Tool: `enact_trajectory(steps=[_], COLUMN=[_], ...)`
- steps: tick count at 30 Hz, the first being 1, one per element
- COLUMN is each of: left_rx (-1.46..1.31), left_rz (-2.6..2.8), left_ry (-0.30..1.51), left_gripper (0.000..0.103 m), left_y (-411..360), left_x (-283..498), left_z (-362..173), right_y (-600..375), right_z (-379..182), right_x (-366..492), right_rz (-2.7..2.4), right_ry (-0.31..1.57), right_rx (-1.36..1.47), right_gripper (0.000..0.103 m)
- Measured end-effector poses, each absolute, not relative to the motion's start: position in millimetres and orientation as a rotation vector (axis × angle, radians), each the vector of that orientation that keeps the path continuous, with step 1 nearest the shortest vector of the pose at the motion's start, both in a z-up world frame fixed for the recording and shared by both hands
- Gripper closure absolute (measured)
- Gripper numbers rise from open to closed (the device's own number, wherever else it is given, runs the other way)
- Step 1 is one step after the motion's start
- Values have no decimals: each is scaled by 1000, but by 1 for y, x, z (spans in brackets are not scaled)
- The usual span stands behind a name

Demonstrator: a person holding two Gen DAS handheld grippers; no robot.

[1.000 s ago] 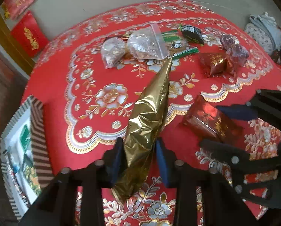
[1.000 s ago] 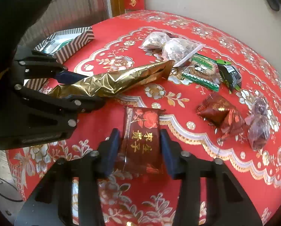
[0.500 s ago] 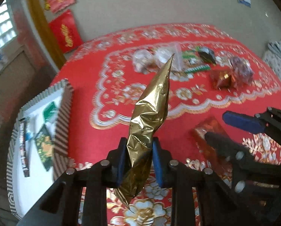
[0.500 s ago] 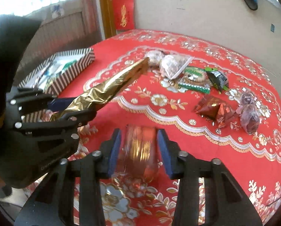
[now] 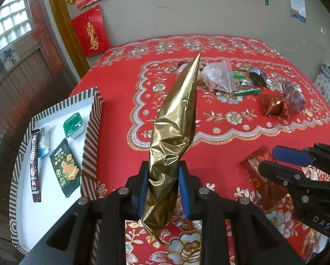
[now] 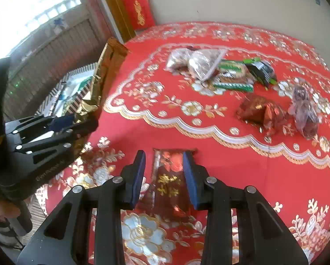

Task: Organize snacks
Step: 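Carry the gold foil packet and red-brown pastry over the tray with both tools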

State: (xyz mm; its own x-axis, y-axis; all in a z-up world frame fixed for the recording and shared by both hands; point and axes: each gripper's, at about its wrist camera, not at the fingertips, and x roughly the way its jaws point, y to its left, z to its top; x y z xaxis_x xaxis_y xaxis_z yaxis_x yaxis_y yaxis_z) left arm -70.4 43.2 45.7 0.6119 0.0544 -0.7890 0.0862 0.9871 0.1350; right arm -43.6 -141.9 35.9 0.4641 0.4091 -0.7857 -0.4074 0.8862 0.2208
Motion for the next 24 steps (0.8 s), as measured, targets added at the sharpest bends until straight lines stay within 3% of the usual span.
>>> enact_trajectory(steps=[3,5,6,11,12,14,18,19,20,21,24], left_rx=[159,147,142,81,68,66,29,27,33,40,79], left_rz=[-28,-33,-38,-52,-54,-48,-47,-49,-42,-48,-64], left_ry=[934,955,970,1006,1014,1035,1069,1071,1065,1053,1049], left_gripper=[75,75,75,72,69,48,46,48,65,73,83], left_y=[44,47,48,58,60,61,62,61,59,57,52], left_x=[-69,-67,-66,-58,-55,-47,-33,-30,-29,-30,-35], left_z=[40,35,32,27,27,25,19,18,18,20,20], right_y=[-136,-134,-133,-124,-123,-120,-126,-128,-130,-130,-132], right_z=[29,24,21,18,18,17,18,18,19,19,19], right_x=[-44,-44,-45,-49,-48,-49,-51,-52,-52,-52,-55], right_rz=[474,483,484,462,455,430,427,435,438,436,433], right_ry=[983,1004,1018,986,978,956,934,934,933,932,927], right_rx=[-45,-54,-67,-141,-157,-208,-217,-211,-210,-217,-222], right_gripper=[64,42,42,43,44,55,64,65,65,65,67])
